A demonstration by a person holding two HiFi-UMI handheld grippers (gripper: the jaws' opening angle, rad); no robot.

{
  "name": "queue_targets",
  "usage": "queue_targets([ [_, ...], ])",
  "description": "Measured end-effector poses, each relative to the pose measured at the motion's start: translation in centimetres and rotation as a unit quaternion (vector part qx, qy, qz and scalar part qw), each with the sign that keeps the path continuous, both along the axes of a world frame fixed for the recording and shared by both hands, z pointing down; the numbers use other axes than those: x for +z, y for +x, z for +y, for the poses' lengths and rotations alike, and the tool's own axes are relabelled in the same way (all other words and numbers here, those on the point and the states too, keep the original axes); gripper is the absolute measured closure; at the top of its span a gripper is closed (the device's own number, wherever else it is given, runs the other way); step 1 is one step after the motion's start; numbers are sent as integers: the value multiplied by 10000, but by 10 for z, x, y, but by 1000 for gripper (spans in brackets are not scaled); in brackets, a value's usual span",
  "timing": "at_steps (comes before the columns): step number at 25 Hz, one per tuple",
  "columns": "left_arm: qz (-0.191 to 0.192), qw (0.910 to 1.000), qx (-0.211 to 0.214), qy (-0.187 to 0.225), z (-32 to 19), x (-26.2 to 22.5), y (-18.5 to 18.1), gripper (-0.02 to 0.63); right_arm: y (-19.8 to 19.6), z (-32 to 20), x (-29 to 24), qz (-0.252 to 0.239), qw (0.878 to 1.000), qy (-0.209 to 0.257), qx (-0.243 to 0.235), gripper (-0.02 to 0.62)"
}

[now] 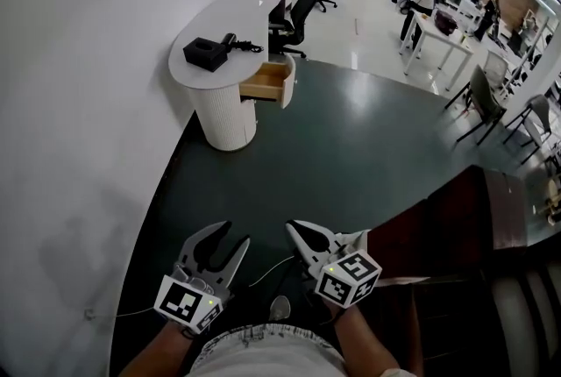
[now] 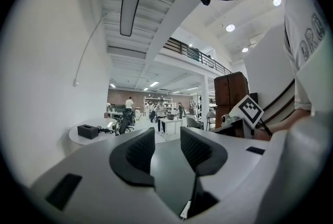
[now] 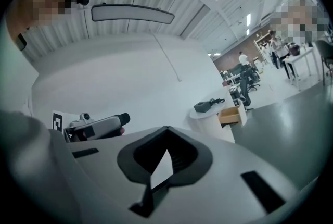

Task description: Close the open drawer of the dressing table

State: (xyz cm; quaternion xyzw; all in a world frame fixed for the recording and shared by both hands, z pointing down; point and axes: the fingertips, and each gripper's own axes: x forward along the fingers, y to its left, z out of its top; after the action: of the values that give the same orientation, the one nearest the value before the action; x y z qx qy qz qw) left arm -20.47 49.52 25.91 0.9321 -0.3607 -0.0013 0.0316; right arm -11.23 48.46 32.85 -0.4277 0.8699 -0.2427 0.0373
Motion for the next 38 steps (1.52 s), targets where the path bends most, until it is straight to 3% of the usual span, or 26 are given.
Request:
queue_targets([
  [10,49,9999,89,-53,-60,12,29,449,31,-46,14,135,9998,-133,82,586],
  [15,81,9997,240,-77,-114,21,39,449,43,-83,28,205,9993,-281,170,586],
  [29,103,9960,862,-204,-316,20,27,449,38,-262,28,247,9952,-557,770,586],
  [38,162,9947,1002,-191,-409,21,8,449,22,-352,19,245,9939,-519,944,586],
])
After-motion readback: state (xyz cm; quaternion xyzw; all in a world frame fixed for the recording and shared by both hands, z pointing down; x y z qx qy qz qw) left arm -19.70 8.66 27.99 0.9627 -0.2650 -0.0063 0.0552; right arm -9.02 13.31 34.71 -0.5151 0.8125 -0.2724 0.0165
